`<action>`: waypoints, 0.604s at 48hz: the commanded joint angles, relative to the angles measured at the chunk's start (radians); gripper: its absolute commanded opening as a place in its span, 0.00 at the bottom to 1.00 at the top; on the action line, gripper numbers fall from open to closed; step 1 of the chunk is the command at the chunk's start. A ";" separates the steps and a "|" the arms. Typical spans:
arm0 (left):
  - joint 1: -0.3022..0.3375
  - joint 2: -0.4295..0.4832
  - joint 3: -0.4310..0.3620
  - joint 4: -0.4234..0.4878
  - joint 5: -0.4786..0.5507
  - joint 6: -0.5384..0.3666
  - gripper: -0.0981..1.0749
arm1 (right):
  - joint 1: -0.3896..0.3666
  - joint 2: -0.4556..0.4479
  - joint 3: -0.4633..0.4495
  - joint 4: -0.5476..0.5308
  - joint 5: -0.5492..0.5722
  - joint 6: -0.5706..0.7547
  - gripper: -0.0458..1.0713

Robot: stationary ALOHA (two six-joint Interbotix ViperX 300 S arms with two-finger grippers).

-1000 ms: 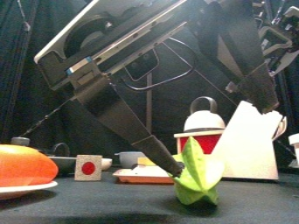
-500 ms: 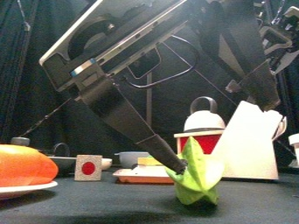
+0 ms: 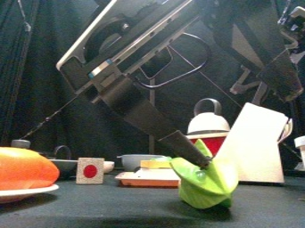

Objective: Place starfruit in cutting position in middle bottom of table

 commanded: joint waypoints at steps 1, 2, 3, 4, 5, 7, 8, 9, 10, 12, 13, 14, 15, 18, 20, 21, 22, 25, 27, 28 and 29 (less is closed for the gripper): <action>0.005 -0.038 -0.015 0.006 0.008 0.003 0.95 | -0.002 -0.002 -0.012 0.000 -0.003 0.000 0.96; 0.005 -0.043 -0.012 0.006 0.011 0.002 0.95 | -0.002 -0.002 -0.012 0.000 -0.003 0.000 0.96; 0.005 -0.049 -0.009 0.006 0.014 0.002 0.95 | -0.002 -0.002 -0.012 0.000 -0.003 0.000 0.96; 0.003 -0.057 0.000 0.006 0.018 0.002 0.95 | -0.002 -0.002 -0.012 0.000 -0.003 0.000 0.96; 0.005 -0.063 0.005 0.005 0.023 0.002 0.95 | -0.002 -0.002 -0.012 0.000 -0.003 0.000 0.96; 0.000 -0.077 0.017 0.005 0.031 0.002 0.95 | -0.002 -0.002 -0.012 0.000 -0.005 0.000 0.96; -0.002 -0.084 0.023 0.005 0.037 0.000 0.95 | -0.002 -0.002 -0.012 0.000 -0.003 0.000 0.96; -0.005 -0.091 0.029 0.003 0.043 0.000 0.95 | -0.002 -0.002 -0.012 0.000 -0.003 0.000 0.96; -0.006 -0.098 0.035 0.003 0.049 0.000 0.95 | -0.002 -0.002 -0.012 0.000 -0.003 0.000 0.96; -0.011 -0.117 0.049 0.006 0.064 0.002 0.95 | -0.002 -0.002 -0.012 0.000 -0.003 0.000 0.96; -0.012 -0.123 0.054 0.006 0.071 0.002 0.95 | -0.002 -0.002 -0.014 0.000 -0.005 0.000 0.96; -0.014 -0.132 0.060 0.006 0.077 0.003 0.95 | -0.002 -0.002 -0.014 0.000 -0.003 0.000 0.96; -0.015 -0.140 0.066 0.006 0.081 0.005 0.95 | -0.002 -0.002 -0.014 0.000 -0.005 0.000 0.96; -0.015 -0.163 0.091 0.015 0.089 0.006 0.95 | -0.002 0.000 -0.014 0.000 -0.003 0.002 0.96; -0.014 -0.186 0.112 0.026 0.091 0.014 0.95 | -0.002 0.000 -0.015 0.000 -0.003 0.000 0.96; -0.014 -0.195 0.124 0.032 0.092 0.017 0.95 | -0.002 0.000 -0.015 -0.003 -0.003 0.000 0.96; -0.012 -0.202 0.133 0.038 0.094 0.020 0.95 | -0.003 0.000 -0.017 -0.005 -0.003 0.000 0.96; -0.009 -0.230 0.172 0.054 0.094 0.034 0.95 | -0.005 0.000 -0.020 -0.008 -0.003 -0.002 0.96; -0.008 -0.261 0.207 0.058 0.092 0.048 0.95 | -0.008 0.000 -0.021 -0.008 -0.005 -0.002 0.96; -0.006 -0.278 0.221 0.060 0.092 0.052 0.95 | -0.008 0.000 -0.021 -0.008 -0.005 -0.002 0.96; -0.006 -0.293 0.235 0.061 0.092 0.055 0.95 | -0.009 0.000 -0.021 -0.008 -0.003 -0.002 0.96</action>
